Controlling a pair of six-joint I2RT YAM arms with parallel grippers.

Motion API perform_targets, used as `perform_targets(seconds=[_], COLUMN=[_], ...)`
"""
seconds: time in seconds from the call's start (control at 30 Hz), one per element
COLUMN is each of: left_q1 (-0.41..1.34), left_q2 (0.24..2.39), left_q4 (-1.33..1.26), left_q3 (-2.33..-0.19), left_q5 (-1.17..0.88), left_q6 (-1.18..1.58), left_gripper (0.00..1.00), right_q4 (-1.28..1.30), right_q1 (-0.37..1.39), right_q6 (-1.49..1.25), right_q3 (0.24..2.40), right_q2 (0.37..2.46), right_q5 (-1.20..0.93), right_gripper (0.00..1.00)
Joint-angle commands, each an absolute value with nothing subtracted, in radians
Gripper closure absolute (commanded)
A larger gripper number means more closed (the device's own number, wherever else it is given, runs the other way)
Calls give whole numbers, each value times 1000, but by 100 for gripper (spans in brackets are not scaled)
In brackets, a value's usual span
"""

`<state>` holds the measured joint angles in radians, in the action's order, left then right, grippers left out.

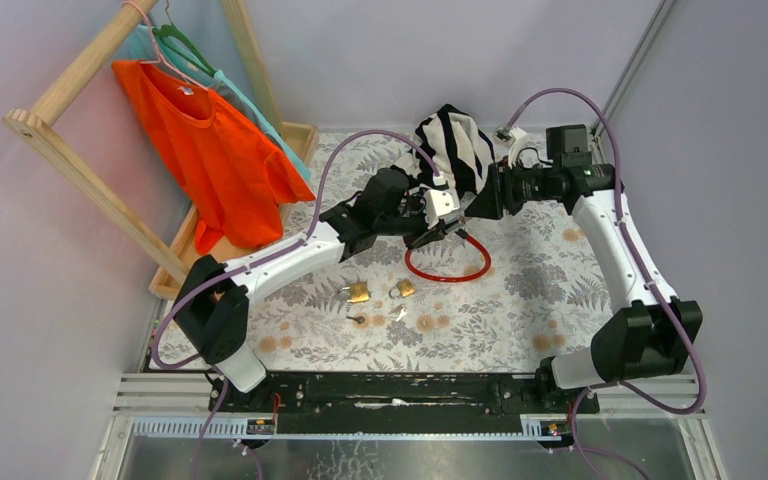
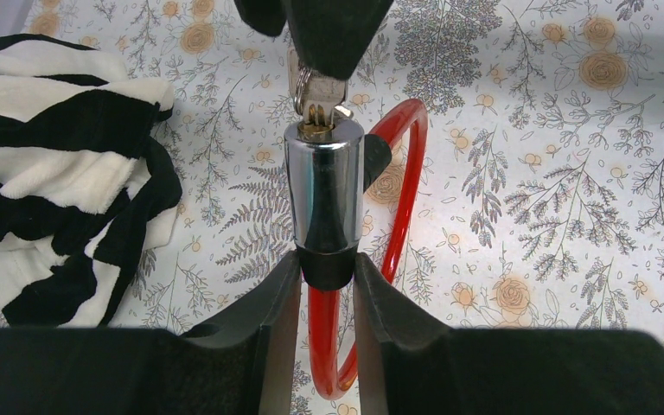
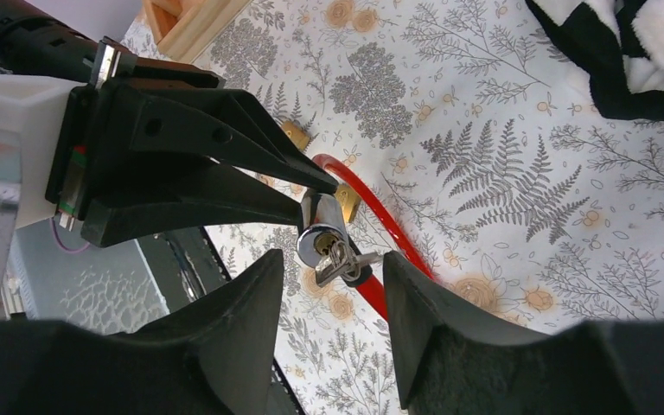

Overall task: Lock with the key
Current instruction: Lock the lock.

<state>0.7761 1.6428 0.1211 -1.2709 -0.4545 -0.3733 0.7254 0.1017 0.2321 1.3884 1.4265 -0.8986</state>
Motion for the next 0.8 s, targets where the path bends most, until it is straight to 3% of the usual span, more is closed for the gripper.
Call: perform_targets(seconds=[0.0, 0.17, 0.77], left_q1=[784, 782, 782], left_q2=[1642, 1641, 1643], left_q4=[141, 141, 156], left_q3=[-1254, -1253, -1259], left_q5=[-459, -456, -465], left_q6=[-357, -356, -365], left_gripper=[100, 100, 100], right_q4=[742, 762, 815], right_q1=[118, 126, 141], right_q6=[196, 217, 392], right_q3=[1431, 1430, 1450], right_q2=[1436, 1452, 1491], right_q5=[-891, -899, -881], right_gripper=[50, 59, 76])
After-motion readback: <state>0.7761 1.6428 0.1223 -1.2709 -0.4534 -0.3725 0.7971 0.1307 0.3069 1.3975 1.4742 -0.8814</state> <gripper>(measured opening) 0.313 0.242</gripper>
